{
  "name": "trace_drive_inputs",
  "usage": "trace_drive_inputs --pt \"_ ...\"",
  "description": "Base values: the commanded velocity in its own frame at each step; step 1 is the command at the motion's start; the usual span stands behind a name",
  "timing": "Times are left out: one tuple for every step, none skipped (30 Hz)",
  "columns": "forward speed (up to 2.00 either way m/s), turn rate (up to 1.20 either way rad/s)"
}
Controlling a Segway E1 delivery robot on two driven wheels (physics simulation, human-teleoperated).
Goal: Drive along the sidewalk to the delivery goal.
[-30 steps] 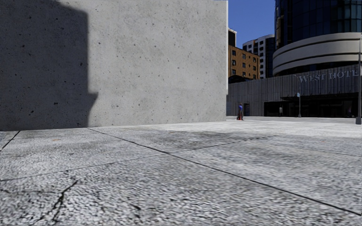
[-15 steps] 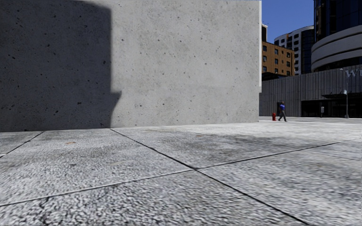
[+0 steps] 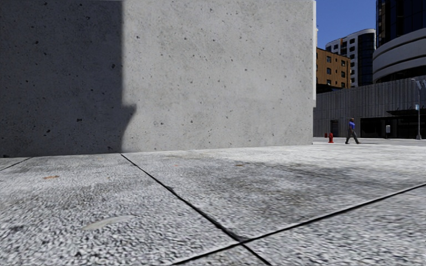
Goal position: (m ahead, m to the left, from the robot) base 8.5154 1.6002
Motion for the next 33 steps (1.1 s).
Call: trace_drive_inputs --pt "2.0 0.0" --pt "2.0 0.0" --pt "2.0 0.0" --pt "2.0 0.0" --pt "2.0 0.0" --pt "2.0 0.0" --pt "2.0 0.0" --pt "2.0 0.0" --pt "2.0 0.0" --pt "2.0 0.0" --pt "2.0 0.0" --pt "2.0 0.0" --pt "2.0 0.0" --pt "2.0 0.0" --pt "2.0 0.0" --pt "2.0 0.0" --pt "2.0 0.0" --pt "2.0 0.0" --pt "2.0 0.0" --pt "2.0 0.0" --pt "2.0 0.0" --pt "2.0 0.0" --pt "2.0 0.0" --pt "2.0 0.0" --pt "2.0 0.0" --pt "2.0 0.0" --pt "2.0 0.0" --pt "2.0 0.0" --pt "2.0 0.0" --pt "2.0 0.0" --pt "2.0 0.0" --pt "2.0 0.0" --pt "2.0 0.0"
